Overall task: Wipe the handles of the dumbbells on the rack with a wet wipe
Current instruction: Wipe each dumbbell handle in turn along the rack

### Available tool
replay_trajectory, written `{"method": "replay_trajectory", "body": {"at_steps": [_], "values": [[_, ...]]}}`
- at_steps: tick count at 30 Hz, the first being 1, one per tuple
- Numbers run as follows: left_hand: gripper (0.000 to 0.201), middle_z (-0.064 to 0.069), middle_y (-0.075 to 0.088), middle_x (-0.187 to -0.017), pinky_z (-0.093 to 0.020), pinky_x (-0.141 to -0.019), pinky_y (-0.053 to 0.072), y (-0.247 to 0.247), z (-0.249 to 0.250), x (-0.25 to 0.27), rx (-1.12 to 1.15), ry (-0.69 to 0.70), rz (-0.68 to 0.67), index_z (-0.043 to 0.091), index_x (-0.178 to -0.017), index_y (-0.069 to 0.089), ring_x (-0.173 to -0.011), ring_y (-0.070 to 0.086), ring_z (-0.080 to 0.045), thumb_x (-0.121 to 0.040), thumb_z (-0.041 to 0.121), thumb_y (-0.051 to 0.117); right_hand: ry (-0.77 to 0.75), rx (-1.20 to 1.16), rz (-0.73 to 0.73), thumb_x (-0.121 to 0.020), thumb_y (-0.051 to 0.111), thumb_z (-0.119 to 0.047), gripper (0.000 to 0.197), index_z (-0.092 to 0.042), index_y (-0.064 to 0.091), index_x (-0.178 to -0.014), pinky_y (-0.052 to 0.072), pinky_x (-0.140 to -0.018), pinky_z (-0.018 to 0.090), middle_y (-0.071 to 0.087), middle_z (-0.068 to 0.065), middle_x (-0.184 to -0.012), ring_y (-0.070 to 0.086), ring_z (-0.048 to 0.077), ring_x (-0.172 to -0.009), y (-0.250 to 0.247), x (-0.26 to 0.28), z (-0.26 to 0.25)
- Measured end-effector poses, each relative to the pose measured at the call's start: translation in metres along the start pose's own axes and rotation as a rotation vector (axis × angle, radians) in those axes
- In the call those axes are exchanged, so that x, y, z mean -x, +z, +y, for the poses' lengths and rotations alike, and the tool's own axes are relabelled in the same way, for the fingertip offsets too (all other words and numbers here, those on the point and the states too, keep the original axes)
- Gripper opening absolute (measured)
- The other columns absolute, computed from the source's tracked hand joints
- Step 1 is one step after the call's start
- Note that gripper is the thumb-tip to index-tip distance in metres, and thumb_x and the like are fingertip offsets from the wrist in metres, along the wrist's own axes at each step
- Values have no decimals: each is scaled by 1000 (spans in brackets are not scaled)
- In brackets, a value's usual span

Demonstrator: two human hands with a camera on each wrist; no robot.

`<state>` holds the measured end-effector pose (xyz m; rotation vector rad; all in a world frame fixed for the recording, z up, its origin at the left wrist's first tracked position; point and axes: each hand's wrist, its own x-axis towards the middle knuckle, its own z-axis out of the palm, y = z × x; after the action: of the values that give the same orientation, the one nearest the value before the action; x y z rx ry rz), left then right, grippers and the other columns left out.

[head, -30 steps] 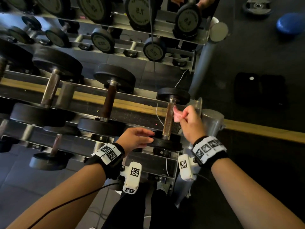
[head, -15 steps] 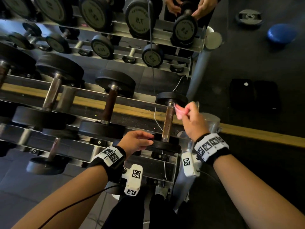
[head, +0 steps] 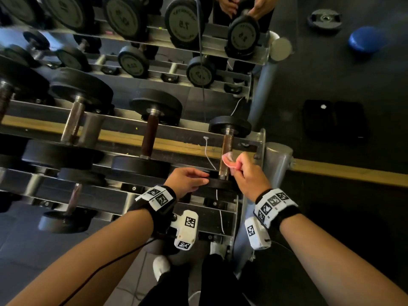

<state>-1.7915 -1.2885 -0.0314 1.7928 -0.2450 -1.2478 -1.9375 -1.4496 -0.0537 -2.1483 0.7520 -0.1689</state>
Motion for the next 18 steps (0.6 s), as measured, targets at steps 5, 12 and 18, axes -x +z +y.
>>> {"method": "replay_trajectory", "body": {"at_steps": [5,12,18], "values": [[17,-6,72,-101,-33,-89,57,0,3,12,-227,89,10,16,-105,72,-96,68,-25,-90,9,70,161,50,-36,-92,59,-31,25,-24,38,-79,38,-53,33,52,-1,-66,50,20,-59,-9,12,-27],[26,1,72,-115,-29,-99,49,-65,-25,58,-461,252,-41,22,-120,70,-105,65,-13,-95,18,64,147,-303,413,-93,44,3,14,-10,38,-93,52,-63,10,70,-18,-71,64,-8,-67,1,62,-88],[19,-7,71,-98,-32,-82,47,-148,-110,90,-302,209,-12,23,-91,71,-86,61,-16,-92,5,65,299,-617,449,-88,50,6,31,-26,48,-89,53,-51,19,57,2,-89,66,8,-65,84,119,-114]]}}
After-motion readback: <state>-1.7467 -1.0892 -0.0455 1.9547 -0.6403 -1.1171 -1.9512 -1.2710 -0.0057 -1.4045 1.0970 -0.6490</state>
